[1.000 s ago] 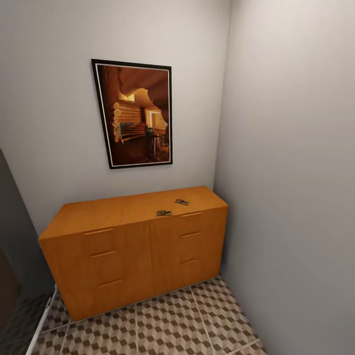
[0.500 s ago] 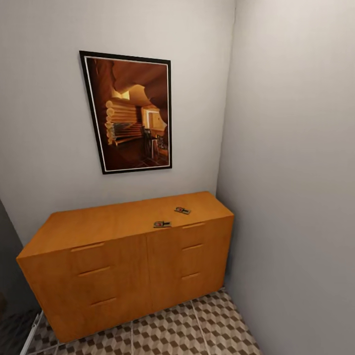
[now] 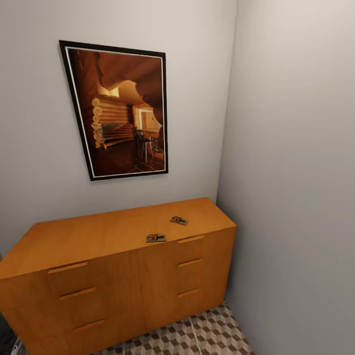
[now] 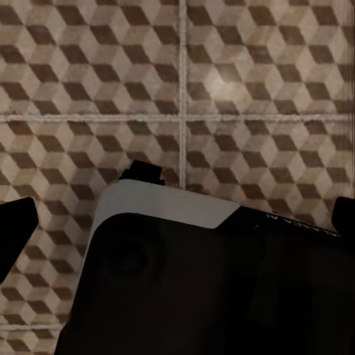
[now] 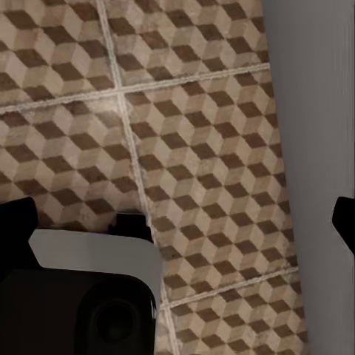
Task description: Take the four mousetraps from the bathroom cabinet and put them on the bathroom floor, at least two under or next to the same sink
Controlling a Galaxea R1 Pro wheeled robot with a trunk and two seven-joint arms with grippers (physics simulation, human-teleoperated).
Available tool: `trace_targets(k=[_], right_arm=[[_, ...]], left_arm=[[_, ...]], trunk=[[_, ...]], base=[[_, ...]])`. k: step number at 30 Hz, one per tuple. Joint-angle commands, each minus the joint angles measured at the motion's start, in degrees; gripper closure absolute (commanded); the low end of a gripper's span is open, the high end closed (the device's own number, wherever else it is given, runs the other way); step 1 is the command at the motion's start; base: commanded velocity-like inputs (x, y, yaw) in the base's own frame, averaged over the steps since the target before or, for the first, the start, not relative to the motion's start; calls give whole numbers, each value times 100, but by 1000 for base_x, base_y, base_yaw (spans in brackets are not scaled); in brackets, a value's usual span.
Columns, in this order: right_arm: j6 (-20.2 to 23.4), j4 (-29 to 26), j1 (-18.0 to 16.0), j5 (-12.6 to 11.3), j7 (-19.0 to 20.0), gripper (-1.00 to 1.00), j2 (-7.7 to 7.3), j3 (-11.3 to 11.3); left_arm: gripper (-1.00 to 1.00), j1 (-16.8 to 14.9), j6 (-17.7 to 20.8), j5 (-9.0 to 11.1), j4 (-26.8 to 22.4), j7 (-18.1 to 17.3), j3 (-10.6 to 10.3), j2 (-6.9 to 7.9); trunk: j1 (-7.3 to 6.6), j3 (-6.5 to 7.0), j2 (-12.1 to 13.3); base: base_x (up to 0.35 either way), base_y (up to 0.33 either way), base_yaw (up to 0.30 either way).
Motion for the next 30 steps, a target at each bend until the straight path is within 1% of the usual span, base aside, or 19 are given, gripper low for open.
trace_targets(k=[1, 5, 8, 22, 30], right_arm=[[-17, 19, -8, 53, -36, -100, 0, 28], [-17, 19, -8, 53, -35, -100, -5, 27], [-18, 19, -8, 53, -36, -100, -6, 27], [-18, 19, -8, 53, -34, -100, -5, 26], [-18, 19, -8, 53, -36, -100, -5, 26]], left_arm=[[-100, -4, -17, 46, 3, 20, -49, -3], [-100, -4, -26, 50, 3, 24, -43, -4], [-100, -4, -31, 56, 3, 27, -36, -7], [-100, -4, -21, 82, 3, 45, -11, -9], [-100, -4, -19, 79, 3, 39, -21, -4]], trunk=[[3, -7, -4], [3, -7, -4], [3, -7, -4], [3, -7, -4], [3, -7, -4]], base=[[278, -155, 0], [245, -152, 0], [107, -68, 0], [23, -17, 0], [83, -161, 0]])
